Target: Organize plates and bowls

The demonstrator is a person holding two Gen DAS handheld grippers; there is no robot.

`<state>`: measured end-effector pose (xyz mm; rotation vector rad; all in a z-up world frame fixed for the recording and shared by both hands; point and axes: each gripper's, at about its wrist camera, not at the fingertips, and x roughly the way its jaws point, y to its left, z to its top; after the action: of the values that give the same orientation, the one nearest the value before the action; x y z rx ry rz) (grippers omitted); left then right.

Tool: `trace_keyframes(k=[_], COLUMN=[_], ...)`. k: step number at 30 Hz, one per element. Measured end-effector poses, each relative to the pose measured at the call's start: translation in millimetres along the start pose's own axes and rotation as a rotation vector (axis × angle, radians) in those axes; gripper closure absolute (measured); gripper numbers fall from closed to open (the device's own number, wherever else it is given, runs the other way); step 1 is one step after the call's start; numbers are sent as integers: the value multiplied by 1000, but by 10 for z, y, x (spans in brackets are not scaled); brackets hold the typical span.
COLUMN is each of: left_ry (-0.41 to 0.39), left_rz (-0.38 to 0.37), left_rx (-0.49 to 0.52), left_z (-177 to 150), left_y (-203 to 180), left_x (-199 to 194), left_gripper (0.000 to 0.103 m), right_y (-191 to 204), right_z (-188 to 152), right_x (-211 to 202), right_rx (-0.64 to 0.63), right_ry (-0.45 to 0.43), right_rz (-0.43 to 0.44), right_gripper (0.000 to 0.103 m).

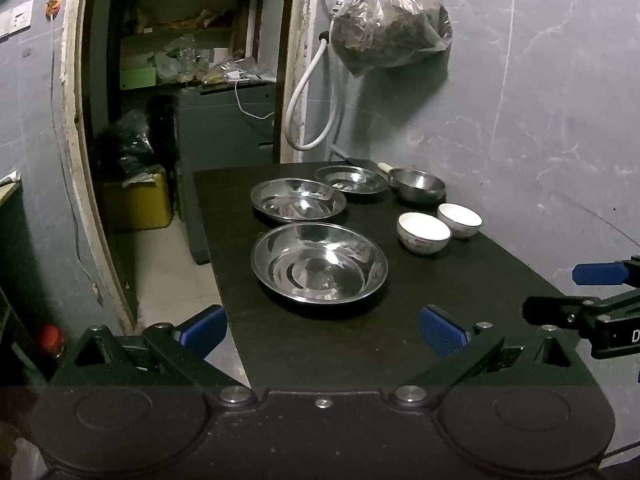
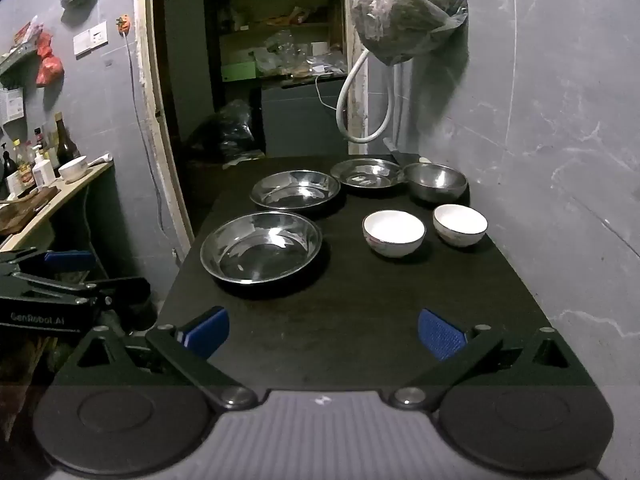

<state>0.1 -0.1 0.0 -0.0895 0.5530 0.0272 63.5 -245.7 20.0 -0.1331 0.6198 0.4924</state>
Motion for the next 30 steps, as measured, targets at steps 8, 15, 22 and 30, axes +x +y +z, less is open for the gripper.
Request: trace_keyframes(k=[8,15,22,30], left_ry=[6,0,-2,-2], left_rz=[4,3,1,1], left_rx=[-16,-2,0,1], left_z=[-8,-17,-23,-26], left_y=[37,10,30,27], left_x=[17,8,9,22], left_gripper=[1,1,1,1], right_y=[13,50,62,60], right_z=[11,7,-18,-7], right_x=[23,13,14,-11], right_rx=[-3,-3,-3,-4], right_ry=[7,10,7,6], right_rz=[-5,-5,-9,-10], right_gripper=[0,0,0,0])
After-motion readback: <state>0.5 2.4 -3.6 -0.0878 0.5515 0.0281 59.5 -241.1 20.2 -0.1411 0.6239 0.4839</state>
